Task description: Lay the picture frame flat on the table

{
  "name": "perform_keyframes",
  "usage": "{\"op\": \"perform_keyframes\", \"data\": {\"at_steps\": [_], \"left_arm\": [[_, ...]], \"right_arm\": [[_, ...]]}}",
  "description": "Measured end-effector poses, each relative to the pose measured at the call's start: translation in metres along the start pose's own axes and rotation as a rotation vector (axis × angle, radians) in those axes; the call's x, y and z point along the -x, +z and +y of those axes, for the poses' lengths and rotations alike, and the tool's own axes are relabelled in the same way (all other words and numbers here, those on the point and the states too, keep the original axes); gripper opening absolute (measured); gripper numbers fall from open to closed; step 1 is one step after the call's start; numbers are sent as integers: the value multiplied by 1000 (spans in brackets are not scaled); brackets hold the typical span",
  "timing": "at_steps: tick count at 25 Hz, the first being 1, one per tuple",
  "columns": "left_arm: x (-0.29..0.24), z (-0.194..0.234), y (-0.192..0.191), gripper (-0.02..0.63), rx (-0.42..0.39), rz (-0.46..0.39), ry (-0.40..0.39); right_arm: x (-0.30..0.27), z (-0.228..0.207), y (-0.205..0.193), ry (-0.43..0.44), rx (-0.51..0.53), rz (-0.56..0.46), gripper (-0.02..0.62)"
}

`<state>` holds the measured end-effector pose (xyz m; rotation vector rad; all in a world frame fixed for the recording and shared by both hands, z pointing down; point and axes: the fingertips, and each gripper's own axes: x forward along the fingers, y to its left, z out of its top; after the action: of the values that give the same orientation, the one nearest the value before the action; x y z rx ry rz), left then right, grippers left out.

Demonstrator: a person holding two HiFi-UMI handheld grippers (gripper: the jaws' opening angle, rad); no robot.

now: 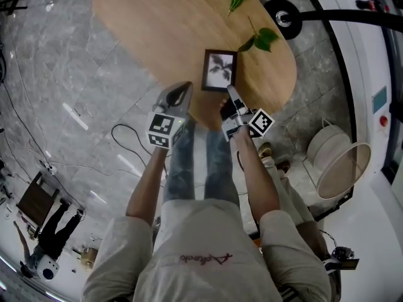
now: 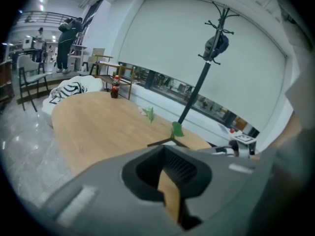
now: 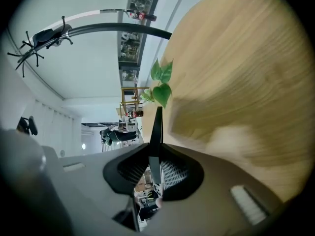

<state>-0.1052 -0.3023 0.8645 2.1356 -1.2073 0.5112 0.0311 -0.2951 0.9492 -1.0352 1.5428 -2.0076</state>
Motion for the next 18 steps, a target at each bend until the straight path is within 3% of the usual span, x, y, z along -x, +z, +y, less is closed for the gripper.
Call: {"op": "perform_keyframes", "data": {"at_steps": [18], "left_arm": [[-13,16,-1,0,13,-1,10]], "right_arm": [[-68,-5,27,28,28,-34,77]]}}
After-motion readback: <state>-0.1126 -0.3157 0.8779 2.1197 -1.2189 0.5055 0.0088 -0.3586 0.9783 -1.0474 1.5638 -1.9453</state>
